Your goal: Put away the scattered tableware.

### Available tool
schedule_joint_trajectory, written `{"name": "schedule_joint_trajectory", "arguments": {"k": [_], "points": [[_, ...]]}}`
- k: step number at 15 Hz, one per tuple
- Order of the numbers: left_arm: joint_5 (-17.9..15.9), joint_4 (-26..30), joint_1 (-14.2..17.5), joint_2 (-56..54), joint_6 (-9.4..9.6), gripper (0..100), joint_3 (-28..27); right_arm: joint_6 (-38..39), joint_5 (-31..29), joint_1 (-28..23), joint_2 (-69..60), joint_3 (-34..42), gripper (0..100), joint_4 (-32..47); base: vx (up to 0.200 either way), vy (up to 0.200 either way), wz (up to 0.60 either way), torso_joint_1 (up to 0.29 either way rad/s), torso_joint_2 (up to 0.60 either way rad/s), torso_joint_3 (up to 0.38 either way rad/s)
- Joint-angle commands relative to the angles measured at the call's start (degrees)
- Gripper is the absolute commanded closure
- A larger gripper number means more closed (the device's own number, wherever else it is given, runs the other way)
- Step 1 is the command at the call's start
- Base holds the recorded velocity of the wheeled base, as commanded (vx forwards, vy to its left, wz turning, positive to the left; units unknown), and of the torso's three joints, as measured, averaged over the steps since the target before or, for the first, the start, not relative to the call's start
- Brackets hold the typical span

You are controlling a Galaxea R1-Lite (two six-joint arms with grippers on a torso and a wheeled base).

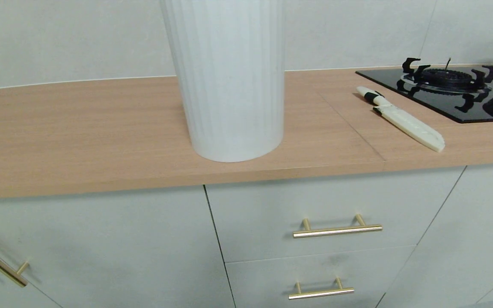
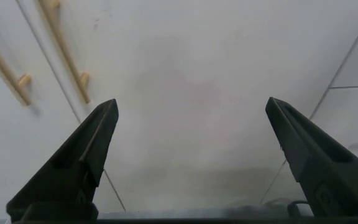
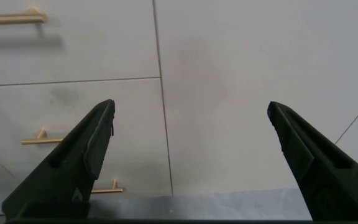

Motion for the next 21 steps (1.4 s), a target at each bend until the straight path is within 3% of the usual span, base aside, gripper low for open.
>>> {"name": "schedule_joint_trajectory", "arguments": {"k": [1, 13, 21], "points": [[0.0, 0.0, 0.0, 0.0, -0.01, 0, 0.0, -0.1, 0.1, 0.0, 0.0, 0.0, 0, 0.0, 0.0, 0.0, 0.0, 0.0, 0.0, 0.0], [0.0, 0.0, 0.0, 0.0, -0.01, 0, 0.0, -0.1, 0.1, 0.0, 0.0, 0.0, 0, 0.0, 0.0, 0.0, 0.0, 0.0, 0.0, 0.0], [0.0, 0.0, 0.0, 0.0, -0.01, 0, 0.0, -0.1, 0.1, 0.0, 0.0, 0.0, 0, 0.0, 0.0, 0.0, 0.0, 0.12, -0.38, -0.269]]}}
